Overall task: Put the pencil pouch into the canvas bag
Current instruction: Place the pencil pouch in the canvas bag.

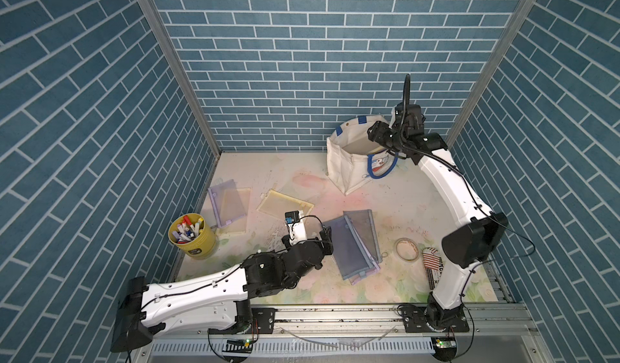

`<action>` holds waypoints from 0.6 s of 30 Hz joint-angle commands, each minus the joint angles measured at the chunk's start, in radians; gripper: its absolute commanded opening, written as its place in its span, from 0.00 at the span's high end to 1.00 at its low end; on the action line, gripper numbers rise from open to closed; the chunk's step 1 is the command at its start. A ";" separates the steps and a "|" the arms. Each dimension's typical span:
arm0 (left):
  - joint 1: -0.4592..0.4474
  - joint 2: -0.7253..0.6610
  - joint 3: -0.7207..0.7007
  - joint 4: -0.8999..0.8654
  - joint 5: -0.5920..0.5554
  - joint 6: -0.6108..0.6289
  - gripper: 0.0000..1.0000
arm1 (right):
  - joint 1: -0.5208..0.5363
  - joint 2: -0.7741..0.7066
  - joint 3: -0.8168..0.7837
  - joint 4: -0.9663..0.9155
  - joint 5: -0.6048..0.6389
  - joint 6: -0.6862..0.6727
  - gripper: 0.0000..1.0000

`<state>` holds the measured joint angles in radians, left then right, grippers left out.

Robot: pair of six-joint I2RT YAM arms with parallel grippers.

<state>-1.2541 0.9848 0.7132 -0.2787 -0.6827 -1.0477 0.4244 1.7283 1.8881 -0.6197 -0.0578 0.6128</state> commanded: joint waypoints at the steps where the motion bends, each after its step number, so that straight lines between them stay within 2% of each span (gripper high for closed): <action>1: 0.006 0.055 -0.059 0.002 0.079 -0.141 0.01 | 0.036 -0.202 -0.300 -0.049 -0.135 -0.123 0.30; 6: 0.019 0.202 -0.086 0.114 0.201 -0.209 0.01 | 0.032 -0.367 -0.666 -0.068 -0.362 -0.197 0.30; 11: 0.038 0.323 -0.135 0.282 0.264 -0.275 0.03 | 0.032 -0.332 -0.897 0.020 -0.625 -0.161 0.36; 13: 0.046 0.355 -0.158 0.335 0.272 -0.300 0.05 | 0.032 -0.299 -0.943 0.073 -0.670 -0.148 0.37; 18: 0.072 0.409 -0.184 0.393 0.294 -0.301 0.10 | 0.030 -0.188 -0.930 0.072 -0.671 -0.206 0.40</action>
<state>-1.2007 1.3754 0.5426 0.0414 -0.4107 -1.3270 0.4572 1.5101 0.9581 -0.5945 -0.6571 0.4664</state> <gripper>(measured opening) 0.912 0.602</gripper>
